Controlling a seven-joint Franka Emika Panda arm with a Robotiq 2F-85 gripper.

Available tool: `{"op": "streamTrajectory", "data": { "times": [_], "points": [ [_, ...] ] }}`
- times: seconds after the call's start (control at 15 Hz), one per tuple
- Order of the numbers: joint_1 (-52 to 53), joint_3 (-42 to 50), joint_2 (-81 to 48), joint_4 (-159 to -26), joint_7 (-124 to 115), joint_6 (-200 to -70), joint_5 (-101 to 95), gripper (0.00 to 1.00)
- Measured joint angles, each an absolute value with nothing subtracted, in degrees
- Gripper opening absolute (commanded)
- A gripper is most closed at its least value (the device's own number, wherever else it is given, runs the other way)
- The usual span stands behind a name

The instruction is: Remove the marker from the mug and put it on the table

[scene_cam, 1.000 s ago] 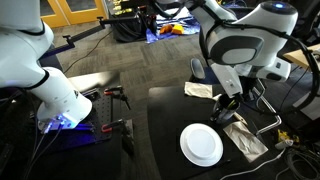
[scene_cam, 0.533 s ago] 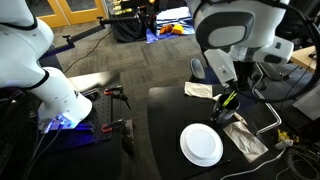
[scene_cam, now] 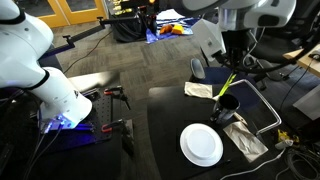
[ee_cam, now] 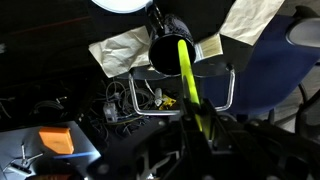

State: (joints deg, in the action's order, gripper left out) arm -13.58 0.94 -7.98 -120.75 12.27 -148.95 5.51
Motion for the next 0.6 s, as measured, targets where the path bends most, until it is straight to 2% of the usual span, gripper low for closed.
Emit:
{"op": "streamTrajectory", "data": {
  "times": [0.6],
  "points": [
    [-9.43, 2.4, 2.65, -128.35, 10.04, -140.35, 1.08, 0.04]
  ]
}}
